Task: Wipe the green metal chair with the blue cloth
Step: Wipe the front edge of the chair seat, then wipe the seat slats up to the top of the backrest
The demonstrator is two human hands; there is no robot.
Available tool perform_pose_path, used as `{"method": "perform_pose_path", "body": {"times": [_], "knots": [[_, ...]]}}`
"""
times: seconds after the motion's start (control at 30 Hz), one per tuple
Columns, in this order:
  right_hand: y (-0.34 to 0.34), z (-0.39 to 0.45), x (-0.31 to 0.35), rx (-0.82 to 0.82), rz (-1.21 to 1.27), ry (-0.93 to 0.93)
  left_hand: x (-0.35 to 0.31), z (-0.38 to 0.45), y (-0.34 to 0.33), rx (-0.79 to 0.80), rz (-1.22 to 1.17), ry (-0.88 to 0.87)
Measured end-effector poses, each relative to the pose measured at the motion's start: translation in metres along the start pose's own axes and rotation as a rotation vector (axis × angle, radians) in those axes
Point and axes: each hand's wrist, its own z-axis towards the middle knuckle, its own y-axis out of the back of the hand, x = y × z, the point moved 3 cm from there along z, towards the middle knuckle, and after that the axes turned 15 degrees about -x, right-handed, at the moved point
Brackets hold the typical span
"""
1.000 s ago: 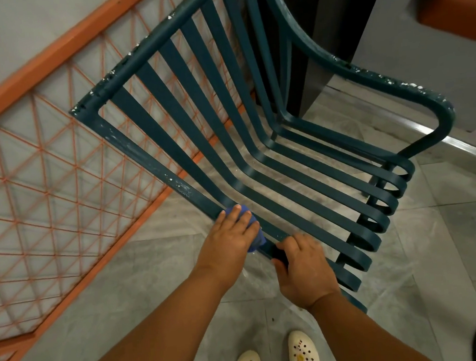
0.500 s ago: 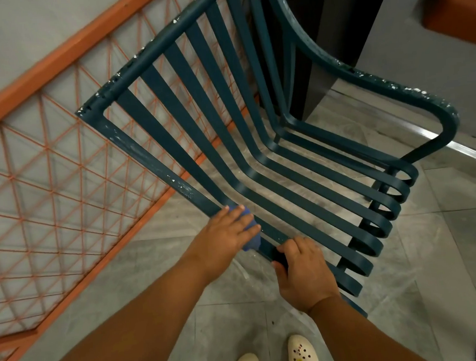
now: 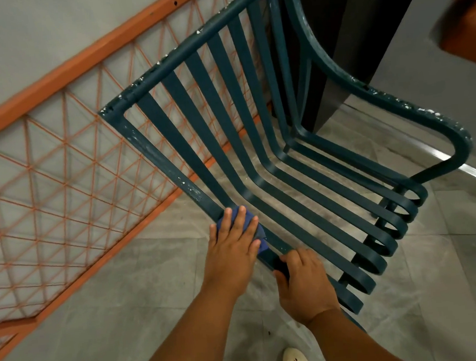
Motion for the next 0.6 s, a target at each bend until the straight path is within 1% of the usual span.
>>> {"method": "perform_pose_path", "body": {"times": [0.07, 0.17, 0.27, 0.37, 0.43, 0.47, 0.53, 0.6], "knots": [[-0.001, 0.0, 0.0, -0.02, -0.005, 0.012, 0.006, 0.006, 0.004, 0.019, 0.02, 0.014], [-0.003, -0.001, -0.002, -0.048, -0.019, 0.036, 0.009, 0.015, 0.01, 0.043, 0.016, 0.091], [-0.006, -0.002, -0.002, -0.094, -0.056, 0.082, 0.001, 0.014, 0.014, 0.064, 0.04, 0.096], [-0.009, -0.003, -0.003, -0.128, -0.067, 0.117, 0.001, 0.009, 0.012, 0.045, 0.032, 0.02], [-0.013, -0.004, -0.004, -0.129, -0.107, 0.179, 0.006, 0.005, 0.013, 0.045, -0.005, 0.0], [-0.017, -0.005, -0.005, -0.118, -0.15, 0.231, 0.01, 0.004, 0.013, 0.09, -0.014, -0.022], [-0.025, -0.009, -0.007, -0.066, -0.216, 0.333, 0.019, 0.003, 0.011, 0.103, -0.043, -0.095], [-0.031, -0.007, -0.005, -0.047, -0.22, 0.356, 0.027, 0.009, 0.014, 0.1, -0.043, -0.171]]}}
